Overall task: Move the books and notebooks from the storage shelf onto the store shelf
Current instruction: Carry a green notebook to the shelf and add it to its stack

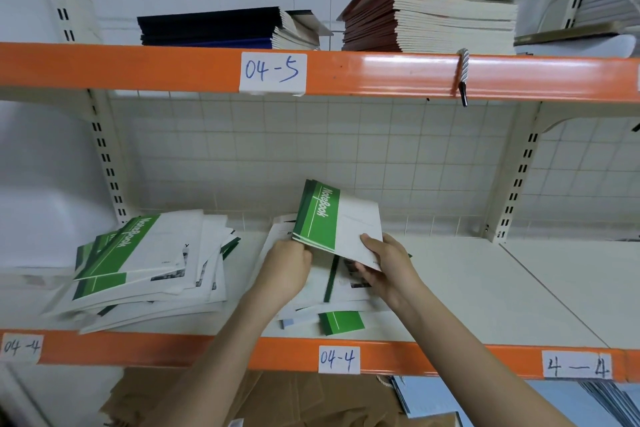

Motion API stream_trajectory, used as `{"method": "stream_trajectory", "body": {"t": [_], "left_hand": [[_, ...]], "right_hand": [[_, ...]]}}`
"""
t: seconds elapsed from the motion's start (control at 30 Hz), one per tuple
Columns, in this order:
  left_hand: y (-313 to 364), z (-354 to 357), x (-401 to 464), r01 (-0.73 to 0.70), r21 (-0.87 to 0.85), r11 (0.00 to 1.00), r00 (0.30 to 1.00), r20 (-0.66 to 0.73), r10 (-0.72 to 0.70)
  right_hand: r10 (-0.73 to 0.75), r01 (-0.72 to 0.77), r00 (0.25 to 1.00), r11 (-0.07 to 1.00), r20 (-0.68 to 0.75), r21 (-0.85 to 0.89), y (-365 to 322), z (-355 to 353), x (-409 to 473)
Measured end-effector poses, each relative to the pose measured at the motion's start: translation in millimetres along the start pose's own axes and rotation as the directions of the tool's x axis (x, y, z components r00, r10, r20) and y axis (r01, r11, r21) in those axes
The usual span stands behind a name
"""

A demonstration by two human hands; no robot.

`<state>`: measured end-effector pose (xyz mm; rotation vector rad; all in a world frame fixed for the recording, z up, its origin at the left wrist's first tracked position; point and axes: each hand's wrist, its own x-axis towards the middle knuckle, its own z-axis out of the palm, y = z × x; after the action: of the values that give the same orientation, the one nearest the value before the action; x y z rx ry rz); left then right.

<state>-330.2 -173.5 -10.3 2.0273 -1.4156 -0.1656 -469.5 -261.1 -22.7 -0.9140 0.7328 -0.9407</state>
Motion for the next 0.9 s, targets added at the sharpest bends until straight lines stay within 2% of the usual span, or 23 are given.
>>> {"method": "stream_trajectory", "body": {"t": [0.03,0.07,0.1,0.17,0.2,0.27,0.33,0.37,0.4,0.43,0.47,0.5,0.53,0.57,0.6,0.63,0.67,0.73,0.9], "left_hand": [[-1.7,-0.6,2.6,0.051,-0.182,0.982,0.998,-0.035,-0.058],[-2.2,-1.0,4.3,0.095,-0.398,0.912,0.992,-0.034,-0.118],[-0.8,-2.4,4.4,0.126,-0.606,0.786,0.985,-0.018,-0.172],[3.4,-6.6,1.8,0.166,-0.894,0.416,0.956,0.043,-0.289],[4.4,-8.3,1.4,0.172,-0.958,0.231,0.947,0.097,-0.305],[5.5,-11.8,1.5,0.183,-0.982,-0.052,0.944,0.19,-0.27],[3.6,-11.9,1.2,0.218,-0.954,-0.204,0.947,0.258,-0.192],[2.1,-11.2,1.4,0.229,-0.947,-0.224,0.951,0.267,-0.156],[-1.5,-7.6,4.0,0.22,-0.956,-0.194,0.958,0.249,-0.145],[-3.7,-3.1,5.9,0.203,-0.974,-0.098,0.966,0.216,-0.142],[-6.3,3.4,7.4,0.185,-0.976,0.112,0.975,0.168,-0.146],[-9.0,9.3,7.6,0.154,-0.886,0.436,0.985,0.1,-0.144],[-12.0,16.0,7.2,0.11,-0.631,0.768,0.994,0.048,-0.103],[-14.4,23.5,6.1,0.061,-0.289,0.956,0.997,0.068,-0.043],[-17.2,31.4,5.9,0.047,0.002,0.999,0.99,0.133,-0.046],[-17.1,37.0,4.2,0.057,0.177,0.983,0.977,0.194,-0.091],[-15.1,41.6,2.4,0.059,0.256,0.965,0.967,0.225,-0.119],[-12.4,47.4,1.4,0.046,0.26,0.964,0.969,0.221,-0.106],[0.7,34.2,-0.5,-0.063,0.172,0.983,0.996,0.079,0.05]], "right_hand": [[-0.017,0.017,1.0,1.0,0.003,-0.016,-0.7,0.3,-0.9],[-0.036,0.036,0.999,0.999,0.005,-0.03,-0.9,0.7,-1.4],[-0.055,0.055,0.998,0.998,0.0,-0.043,-0.8,1.0,-1.5],[-0.099,0.097,0.995,0.992,-0.019,-0.079,0.8,1.9,-0.4],[-0.12,0.117,0.993,0.988,-0.02,-0.103,1.5,3.0,-0.3],[-0.131,0.131,0.991,0.984,0.014,-0.117,0.3,5.7,-1.5],[-0.102,0.106,0.993,0.992,0.067,-0.07,-3.1,6.9,-1.4],[-0.089,0.092,0.993,0.995,0.081,-0.041,-5.3,6.5,-1.5],[-0.079,0.08,0.994,0.997,0.08,-0.017,-7.5,5.7,-1.8],[-0.072,0.072,0.995,0.997,0.07,-0.002,-9.2,4.4,-1.9],[-0.064,0.064,0.996,0.998,0.06,0.007,-10.2,3.0,-1.6],[-0.058,0.058,0.997,0.998,0.053,0.006,-10.6,1.7,-1.3],[-0.053,0.053,0.997,0.999,0.049,0.002,-10.4,0.8,-1.1],[-0.05,0.05,0.998,0.999,0.049,-0.001,-10.4,0.3,-1.1],[-0.049,0.05,0.998,0.999,0.05,-0.004,-10.2,-0.3,-1.1],[-0.049,0.05,0.997,0.999,0.051,-0.01,-9.8,-0.6,-0.8],[-0.05,0.051,0.997,0.999,0.054,-0.019,-8.9,-1.3,-0.1],[-0.054,0.057,0.997,0.998,0.062,-0.039,-6.1,-2.6,0.1],[-0.049,0.049,0.998,0.999,0.038,0.015,-3.7,-6.0,-1.2]]}}
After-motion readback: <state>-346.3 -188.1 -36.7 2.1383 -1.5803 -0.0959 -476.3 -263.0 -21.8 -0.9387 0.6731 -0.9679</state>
